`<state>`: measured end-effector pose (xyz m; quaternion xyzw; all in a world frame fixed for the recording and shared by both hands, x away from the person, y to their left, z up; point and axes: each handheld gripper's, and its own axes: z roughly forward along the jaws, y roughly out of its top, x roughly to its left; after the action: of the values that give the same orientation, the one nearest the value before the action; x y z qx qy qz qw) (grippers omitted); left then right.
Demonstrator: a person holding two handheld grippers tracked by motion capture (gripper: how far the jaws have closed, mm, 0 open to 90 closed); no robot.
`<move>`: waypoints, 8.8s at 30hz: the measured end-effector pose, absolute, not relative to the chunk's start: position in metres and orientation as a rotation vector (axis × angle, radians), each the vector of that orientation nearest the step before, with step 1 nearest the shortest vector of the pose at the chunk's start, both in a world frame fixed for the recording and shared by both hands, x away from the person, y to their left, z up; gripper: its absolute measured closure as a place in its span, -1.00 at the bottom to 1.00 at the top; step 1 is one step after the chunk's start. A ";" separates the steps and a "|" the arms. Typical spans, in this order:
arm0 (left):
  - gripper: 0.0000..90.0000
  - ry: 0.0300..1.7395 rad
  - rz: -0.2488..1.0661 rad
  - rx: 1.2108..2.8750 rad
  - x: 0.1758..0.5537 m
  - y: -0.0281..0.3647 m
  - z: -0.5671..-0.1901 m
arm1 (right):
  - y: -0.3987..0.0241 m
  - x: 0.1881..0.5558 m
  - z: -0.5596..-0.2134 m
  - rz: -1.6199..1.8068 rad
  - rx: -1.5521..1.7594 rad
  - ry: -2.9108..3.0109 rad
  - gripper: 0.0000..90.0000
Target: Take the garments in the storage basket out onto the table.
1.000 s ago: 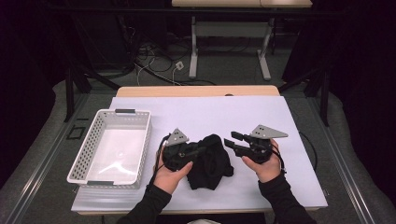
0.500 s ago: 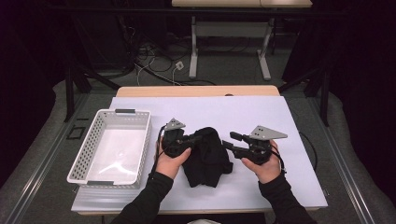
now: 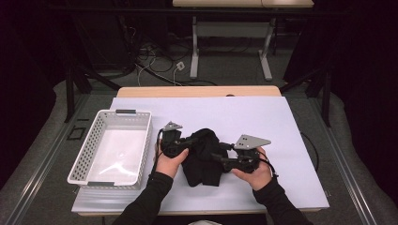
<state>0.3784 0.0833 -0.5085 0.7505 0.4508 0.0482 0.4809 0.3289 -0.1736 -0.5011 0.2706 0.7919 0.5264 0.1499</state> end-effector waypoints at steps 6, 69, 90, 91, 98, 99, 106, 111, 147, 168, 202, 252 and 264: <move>0.71 1.104 0.114 1.825 0.378 0.084 -0.509 | -0.166 0.326 -0.504 1.487 0.728 2.299 0.05; -0.06 0.894 0.212 2.000 0.372 0.023 -0.492 | -0.233 0.361 -0.495 1.537 1.196 2.013 0.74; 0.91 0.948 0.283 1.965 0.409 0.038 -0.445 | -0.228 0.361 -0.497 1.588 1.191 2.026 0.30; 0.91 0.951 0.291 1.953 0.410 0.040 -0.441 | -0.228 0.361 -0.497 1.594 1.191 2.028 0.22; 0.91 0.978 0.299 1.908 0.418 0.052 -0.429 | -0.221 0.361 -0.500 1.597 1.153 2.063 0.05; 0.91 0.981 0.296 1.902 0.419 0.054 -0.428 | -0.220 0.360 -0.500 1.599 1.146 2.068 0.05; 0.91 0.974 0.298 1.890 0.418 0.055 -0.424 | -0.204 0.360 -0.508 1.494 1.075 2.145 0.00; 0.91 0.965 0.303 1.885 0.419 0.055 -0.418 | -0.201 0.360 -0.512 1.381 1.094 2.182 0.66; 0.32 1.104 0.195 1.888 0.411 0.086 -0.481 | -0.228 0.340 -0.490 1.423 1.079 2.157 0.96; 0.10 1.217 0.199 1.939 0.432 0.079 -0.530 | -0.279 0.358 -0.510 1.418 1.391 2.005 0.96; 0.99 1.064 0.266 1.789 0.411 0.104 -0.455 | -0.294 0.360 -0.505 1.484 1.442 1.897 0.96; 0.98 0.938 0.133 1.880 0.276 0.136 -0.501 | -0.281 0.284 -0.525 1.333 1.331 2.294 0.68; 0.98 0.947 0.124 1.873 0.267 0.143 -0.504 | -0.276 0.289 -0.516 1.399 1.186 2.159 0.19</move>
<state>0.2670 0.1429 -0.5040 0.7734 0.3908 0.0510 0.4965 0.2889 -0.2761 -0.5155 0.4139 0.7530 0.4879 0.1538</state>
